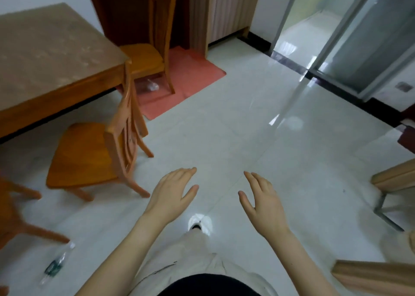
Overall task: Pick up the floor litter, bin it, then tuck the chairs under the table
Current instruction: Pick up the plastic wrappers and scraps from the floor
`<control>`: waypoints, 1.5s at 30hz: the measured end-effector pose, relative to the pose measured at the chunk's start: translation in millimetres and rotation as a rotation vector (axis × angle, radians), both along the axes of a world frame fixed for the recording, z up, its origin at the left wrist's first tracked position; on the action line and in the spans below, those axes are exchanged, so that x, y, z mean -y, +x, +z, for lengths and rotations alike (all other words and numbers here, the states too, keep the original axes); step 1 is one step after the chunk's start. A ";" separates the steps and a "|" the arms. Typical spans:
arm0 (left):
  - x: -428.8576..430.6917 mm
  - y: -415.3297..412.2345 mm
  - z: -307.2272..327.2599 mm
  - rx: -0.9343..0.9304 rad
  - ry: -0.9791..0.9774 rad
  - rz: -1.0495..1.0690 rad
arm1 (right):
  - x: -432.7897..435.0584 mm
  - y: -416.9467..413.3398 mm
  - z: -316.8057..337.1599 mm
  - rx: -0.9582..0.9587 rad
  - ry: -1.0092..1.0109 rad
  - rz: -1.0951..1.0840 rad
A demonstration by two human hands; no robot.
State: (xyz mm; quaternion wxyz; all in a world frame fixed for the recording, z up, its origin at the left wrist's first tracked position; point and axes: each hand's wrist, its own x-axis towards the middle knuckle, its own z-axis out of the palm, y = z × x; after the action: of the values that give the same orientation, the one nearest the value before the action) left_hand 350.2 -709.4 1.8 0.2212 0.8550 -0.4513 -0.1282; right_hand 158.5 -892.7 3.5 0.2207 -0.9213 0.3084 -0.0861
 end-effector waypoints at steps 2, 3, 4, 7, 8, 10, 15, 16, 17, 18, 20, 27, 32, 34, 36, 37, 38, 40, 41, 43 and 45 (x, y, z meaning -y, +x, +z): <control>36.3 46.7 13.2 0.026 -0.014 -0.020 | 32.1 35.4 13.1 0.019 0.007 -0.026; 52.9 68.6 18.1 0.037 -0.021 -0.027 | 47.7 52.6 18.4 0.025 0.008 -0.037; 68.2 88.8 21.3 0.046 -0.031 -0.030 | 62.8 68.6 22.2 0.030 0.005 -0.045; 110.7 136.3 22.4 0.056 -0.040 -0.020 | 108.5 111.9 23.3 0.045 0.008 -0.046; 124.8 148.6 20.0 0.053 -0.033 -0.010 | 124.7 126.6 21.3 0.046 0.011 -0.038; 153.3 168.9 10.2 0.027 -0.016 0.018 | 158.8 156.7 15.7 0.037 0.020 -0.012; 227.5 214.6 -25.2 -0.030 0.042 0.141 | 258.4 242.6 -3.8 0.013 0.051 0.076; 243.3 225.9 -28.2 -0.036 0.051 0.173 | 279.9 262.8 -5.2 0.008 0.058 0.102; 259.5 237.7 -29.7 -0.034 0.055 0.205 | 302.3 282.9 -5.9 0.001 0.059 0.138; 275.9 251.2 -28.9 -0.027 0.059 0.241 | 324.7 304.1 -4.9 -0.006 0.060 0.179; 308.0 279.4 -21.2 -0.014 0.052 0.326 | 365.5 347.1 1.4 -0.011 0.058 0.251; 385.2 377.2 2.5 0.021 0.002 0.593 | 462.3 505.9 17.0 0.023 0.018 0.519; 405.8 435.8 -12.8 0.003 0.038 0.715 | 490.1 606.0 -6.1 -0.002 0.021 0.667; 411.4 464.6 -24.3 0.006 0.050 0.757 | 497.0 646.2 -20.9 -0.014 0.010 0.707; 417.5 498.2 -35.8 0.001 0.052 0.800 | 503.5 690.9 -32.9 -0.019 0.008 0.742; 420.4 517.1 -41.1 -0.003 0.051 0.815 | 506.0 714.9 -36.8 -0.016 -0.001 0.762; 423.5 537.5 -45.4 -0.007 0.047 0.822 | 508.9 739.6 -39.2 -0.016 -0.010 0.777; 429.8 582.3 -50.7 -0.013 0.029 0.831 | 514.8 788.3 -41.6 -0.013 -0.028 0.797; 432.8 604.9 -51.9 -0.012 0.018 0.838 | 517.3 811.3 -40.8 -0.007 -0.029 0.806; 439.0 651.1 -54.0 0.008 0.020 0.834 | 521.2 856.9 -38.5 -0.001 -0.038 0.838; 444.2 695.8 -55.6 0.034 0.040 0.808 | 525.7 902.7 -38.7 -0.016 -0.073 0.891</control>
State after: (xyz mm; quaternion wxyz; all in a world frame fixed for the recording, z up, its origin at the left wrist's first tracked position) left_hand 1046.0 -1153.6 -53.8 0.2298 0.9696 -0.0801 -0.0256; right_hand 1061.1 -1418.4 -35.2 0.2009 -0.9721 -0.1203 0.0137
